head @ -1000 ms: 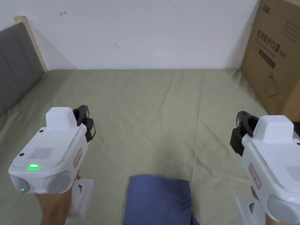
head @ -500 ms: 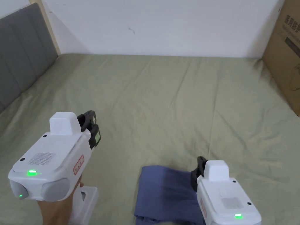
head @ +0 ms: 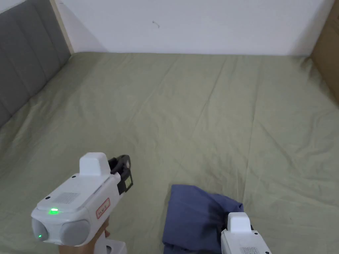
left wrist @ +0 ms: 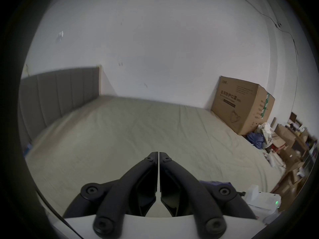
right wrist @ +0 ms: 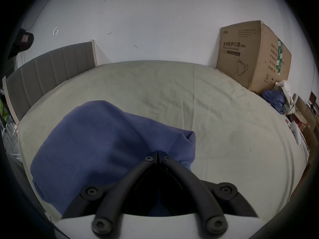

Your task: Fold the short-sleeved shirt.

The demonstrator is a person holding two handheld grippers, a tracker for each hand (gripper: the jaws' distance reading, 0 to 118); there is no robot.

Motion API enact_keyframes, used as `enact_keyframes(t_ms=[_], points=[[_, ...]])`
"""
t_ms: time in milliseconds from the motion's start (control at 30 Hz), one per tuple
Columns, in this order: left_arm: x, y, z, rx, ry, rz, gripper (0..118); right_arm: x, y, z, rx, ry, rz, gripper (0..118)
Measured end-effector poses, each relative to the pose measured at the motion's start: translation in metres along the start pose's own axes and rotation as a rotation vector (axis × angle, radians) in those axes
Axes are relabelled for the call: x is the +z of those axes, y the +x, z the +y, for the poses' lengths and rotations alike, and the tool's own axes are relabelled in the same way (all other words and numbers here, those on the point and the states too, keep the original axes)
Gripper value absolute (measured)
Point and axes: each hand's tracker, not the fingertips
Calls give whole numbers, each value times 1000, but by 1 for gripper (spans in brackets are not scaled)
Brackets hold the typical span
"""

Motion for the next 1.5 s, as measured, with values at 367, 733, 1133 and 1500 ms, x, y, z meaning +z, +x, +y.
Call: enact_keyframes(t_ms=[367, 733, 1133, 1500], points=[[-103, 9, -69, 200, -548, -164, 102, 0, 11, 5, -42, -31, 45, 0], [-150, 5, -92, 221, -709, -332, 58, 0, 14, 5, -72, -37, 58, 0], [-136, -9, -63, 252, -687, -368, 18, 31, 32, 43, -74, 45, 111, 0], [-115, -157, 37, 77, -605, -56, 18, 55, 38, 93, -22, 177, 83, 0]])
